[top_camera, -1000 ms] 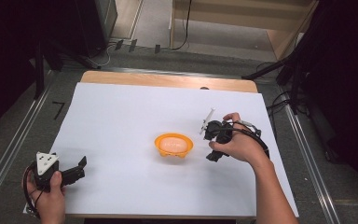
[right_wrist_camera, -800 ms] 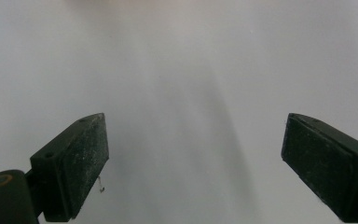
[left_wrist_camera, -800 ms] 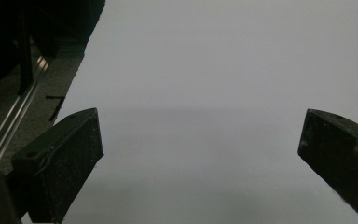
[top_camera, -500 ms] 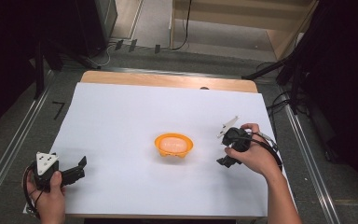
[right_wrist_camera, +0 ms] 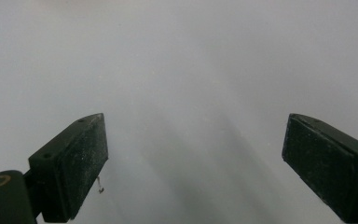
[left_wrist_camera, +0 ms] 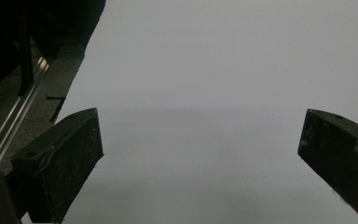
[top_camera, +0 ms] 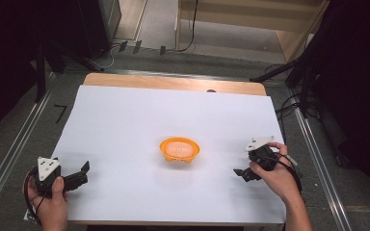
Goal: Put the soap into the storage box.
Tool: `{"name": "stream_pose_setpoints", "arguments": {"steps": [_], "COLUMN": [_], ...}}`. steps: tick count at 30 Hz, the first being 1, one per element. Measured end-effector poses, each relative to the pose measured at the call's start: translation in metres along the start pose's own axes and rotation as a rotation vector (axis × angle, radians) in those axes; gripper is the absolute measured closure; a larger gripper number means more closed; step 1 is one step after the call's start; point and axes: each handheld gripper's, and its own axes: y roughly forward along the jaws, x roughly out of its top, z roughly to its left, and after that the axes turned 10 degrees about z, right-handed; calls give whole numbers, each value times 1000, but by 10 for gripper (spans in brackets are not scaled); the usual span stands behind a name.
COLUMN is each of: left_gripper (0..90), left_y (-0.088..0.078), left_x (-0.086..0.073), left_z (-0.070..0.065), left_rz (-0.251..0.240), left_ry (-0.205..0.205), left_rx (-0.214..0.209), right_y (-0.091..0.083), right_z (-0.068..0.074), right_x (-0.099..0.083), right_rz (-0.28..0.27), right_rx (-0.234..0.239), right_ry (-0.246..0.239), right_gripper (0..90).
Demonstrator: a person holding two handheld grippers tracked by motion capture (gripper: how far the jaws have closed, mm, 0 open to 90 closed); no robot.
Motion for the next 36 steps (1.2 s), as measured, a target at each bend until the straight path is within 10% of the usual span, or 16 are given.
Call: {"name": "stream_pose_setpoints", "arguments": {"steps": [19, 36], "left_gripper": [1, 1], "left_y": [0, 0], "left_x": [0, 0], "left_z": [0, -1], "left_rz": [1, 0], "left_ry": [1, 1], "left_rx": [0, 3], "right_y": [-1, -7], "right_z": [1, 1], "right_x": [-60, -108], "right_rz": [-287, -420], "right_rx": [-15, -38], "right_ry": [134, 235], "right_gripper": [54, 34]}}
